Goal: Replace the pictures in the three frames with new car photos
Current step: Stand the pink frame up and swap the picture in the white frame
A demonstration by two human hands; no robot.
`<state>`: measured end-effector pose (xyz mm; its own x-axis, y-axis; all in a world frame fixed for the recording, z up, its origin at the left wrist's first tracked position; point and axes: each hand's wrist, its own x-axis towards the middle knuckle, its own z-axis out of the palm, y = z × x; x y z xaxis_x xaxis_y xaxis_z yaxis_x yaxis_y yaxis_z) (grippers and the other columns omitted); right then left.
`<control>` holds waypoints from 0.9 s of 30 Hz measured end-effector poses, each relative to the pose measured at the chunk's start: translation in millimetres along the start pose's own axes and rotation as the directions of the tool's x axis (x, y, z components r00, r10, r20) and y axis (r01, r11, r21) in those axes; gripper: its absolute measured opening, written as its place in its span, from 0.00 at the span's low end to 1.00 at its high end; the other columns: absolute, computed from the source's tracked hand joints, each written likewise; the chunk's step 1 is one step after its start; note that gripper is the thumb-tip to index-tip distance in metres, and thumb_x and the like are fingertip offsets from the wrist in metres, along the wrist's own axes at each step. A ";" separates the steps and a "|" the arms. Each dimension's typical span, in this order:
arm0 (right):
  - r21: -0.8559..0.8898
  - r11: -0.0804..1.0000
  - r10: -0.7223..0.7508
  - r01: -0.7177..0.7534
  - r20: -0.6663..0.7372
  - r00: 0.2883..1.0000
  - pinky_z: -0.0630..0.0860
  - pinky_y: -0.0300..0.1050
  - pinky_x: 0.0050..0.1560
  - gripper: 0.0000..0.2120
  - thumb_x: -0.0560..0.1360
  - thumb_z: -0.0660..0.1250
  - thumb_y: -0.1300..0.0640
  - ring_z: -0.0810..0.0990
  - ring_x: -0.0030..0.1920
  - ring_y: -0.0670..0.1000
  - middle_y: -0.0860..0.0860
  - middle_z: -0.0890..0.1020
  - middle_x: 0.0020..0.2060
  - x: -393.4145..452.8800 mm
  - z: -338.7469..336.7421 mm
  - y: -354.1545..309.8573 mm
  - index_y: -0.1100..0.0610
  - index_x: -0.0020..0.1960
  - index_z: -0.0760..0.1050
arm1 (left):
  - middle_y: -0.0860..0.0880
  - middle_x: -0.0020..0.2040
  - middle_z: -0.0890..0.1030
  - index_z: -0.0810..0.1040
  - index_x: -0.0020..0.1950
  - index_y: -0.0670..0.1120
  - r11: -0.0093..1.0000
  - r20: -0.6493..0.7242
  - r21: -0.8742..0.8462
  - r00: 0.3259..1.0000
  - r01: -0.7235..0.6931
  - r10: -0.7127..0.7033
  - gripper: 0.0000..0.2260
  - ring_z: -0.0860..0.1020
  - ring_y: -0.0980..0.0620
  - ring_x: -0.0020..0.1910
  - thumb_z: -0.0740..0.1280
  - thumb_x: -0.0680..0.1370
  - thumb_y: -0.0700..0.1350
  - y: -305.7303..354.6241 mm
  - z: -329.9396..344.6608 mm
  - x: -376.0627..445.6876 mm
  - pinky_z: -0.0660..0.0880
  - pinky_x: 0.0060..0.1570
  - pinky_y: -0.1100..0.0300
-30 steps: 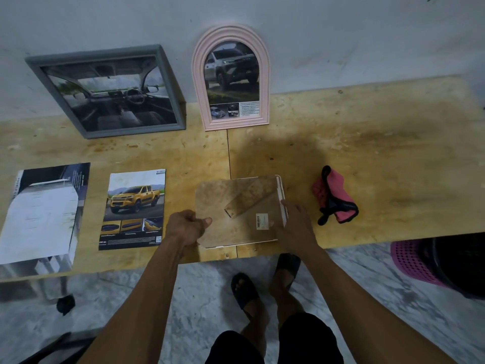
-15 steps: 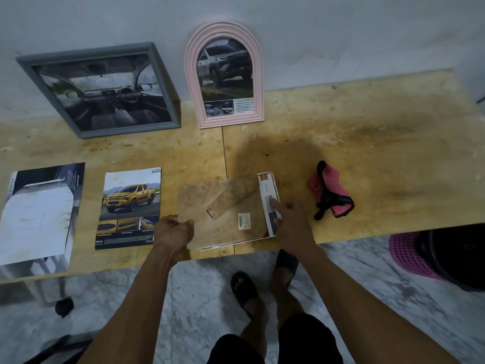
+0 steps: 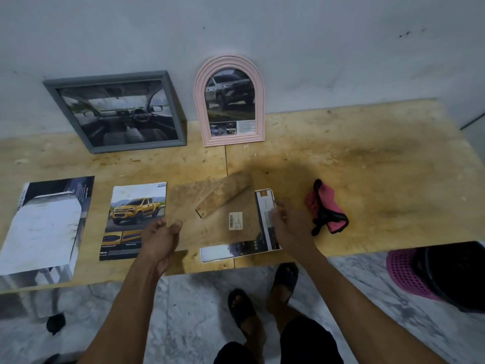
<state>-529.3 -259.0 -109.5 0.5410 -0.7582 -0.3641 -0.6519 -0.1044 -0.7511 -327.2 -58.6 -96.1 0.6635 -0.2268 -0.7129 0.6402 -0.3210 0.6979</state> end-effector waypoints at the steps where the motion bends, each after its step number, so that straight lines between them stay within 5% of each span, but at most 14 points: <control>1: 0.162 0.985 0.058 -0.065 0.045 0.997 0.79 0.44 0.46 0.14 0.81 0.58 0.46 0.81 0.50 0.50 0.50 0.82 0.51 -0.8 -2.6 -10.9 0.48 0.62 0.75 | 0.38 0.49 0.83 0.76 0.43 0.44 1.000 0.008 -0.027 1.000 -0.009 0.009 0.08 0.82 0.41 0.48 0.66 0.80 0.33 3.4 8.9 -2.8 0.78 0.56 0.42; 4: 0.427 0.882 0.193 -0.202 0.064 0.979 0.82 0.55 0.50 0.16 0.75 0.61 0.37 0.85 0.48 0.51 0.48 0.85 0.47 5.8 -15.9 -29.2 0.44 0.55 0.77 | 0.37 0.52 0.82 0.72 0.49 0.44 0.998 0.021 -0.046 0.999 -0.040 0.041 0.08 0.81 0.42 0.48 0.68 0.79 0.34 11.3 44.1 -8.2 0.77 0.54 0.45; 7: 0.459 0.864 0.250 -0.208 -0.032 0.968 0.83 0.51 0.48 0.10 0.78 0.64 0.50 0.84 0.46 0.49 0.49 0.84 0.47 20.7 -42.2 -34.2 0.49 0.59 0.74 | 0.39 0.51 0.82 0.71 0.54 0.45 0.996 0.011 -0.022 0.996 -0.089 0.089 0.10 0.79 0.45 0.43 0.69 0.79 0.35 14.7 88.8 -10.8 0.76 0.44 0.52; 10: 0.398 0.896 0.258 -0.195 -0.110 0.960 0.82 0.46 0.42 0.17 0.77 0.65 0.57 0.82 0.46 0.48 0.50 0.81 0.51 42.4 -73.9 -27.4 0.52 0.65 0.72 | 0.40 0.49 0.81 0.70 0.55 0.45 0.984 0.044 0.086 0.987 -0.157 0.153 0.11 0.77 0.47 0.39 0.69 0.78 0.37 22.9 137.1 -16.8 0.74 0.36 0.56; 16: 0.296 0.932 0.274 -0.208 -0.203 0.940 0.76 0.40 0.37 0.23 0.73 0.69 0.59 0.80 0.47 0.50 0.53 0.80 0.55 102.6 -140.2 -2.2 0.53 0.68 0.73 | 0.46 0.49 0.82 0.72 0.52 0.51 0.902 0.166 0.374 0.973 -0.214 0.162 0.18 0.81 0.45 0.47 0.77 0.71 0.39 44.8 225.2 -4.4 0.82 0.46 0.47; 20: 0.230 0.944 0.284 -0.237 -0.200 0.938 0.77 0.46 0.46 0.21 0.72 0.70 0.62 0.78 0.48 0.50 0.54 0.80 0.53 149.2 -173.5 10.3 0.59 0.65 0.76 | 0.47 0.46 0.84 0.76 0.53 0.46 0.872 0.126 0.451 0.981 -0.191 0.150 0.20 0.83 0.45 0.44 0.80 0.67 0.41 57.1 285.9 12.1 0.82 0.48 0.48; 23: 0.134 0.957 0.281 -0.258 -0.192 0.940 0.79 0.53 0.54 0.21 0.67 0.70 0.57 0.80 0.52 0.55 0.55 0.82 0.54 182.4 -185.1 21.9 0.58 0.60 0.79 | 0.50 0.47 0.81 0.76 0.62 0.42 0.847 0.085 0.503 0.986 -0.169 0.146 0.25 0.80 0.49 0.49 0.80 0.69 0.41 60.3 322.1 29.6 0.76 0.53 0.61; 27: -0.059 0.964 0.248 -0.259 -0.147 0.957 0.72 0.58 0.63 0.25 0.66 0.71 0.57 0.77 0.60 0.62 0.60 0.81 0.56 215.2 -189.7 47.5 0.59 0.62 0.77 | 0.43 0.47 0.80 0.73 0.66 0.33 0.855 0.038 0.502 0.991 -0.127 0.124 0.21 0.77 0.59 0.32 0.73 0.75 0.33 59.3 353.6 46.3 0.71 0.30 0.75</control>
<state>-544.6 -549.2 -119.1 0.2781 -0.8463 -0.4544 -0.7998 0.0581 -0.5975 -395.4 -413.2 -111.7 0.7229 -0.2997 -0.6226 0.2690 -0.7079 0.6531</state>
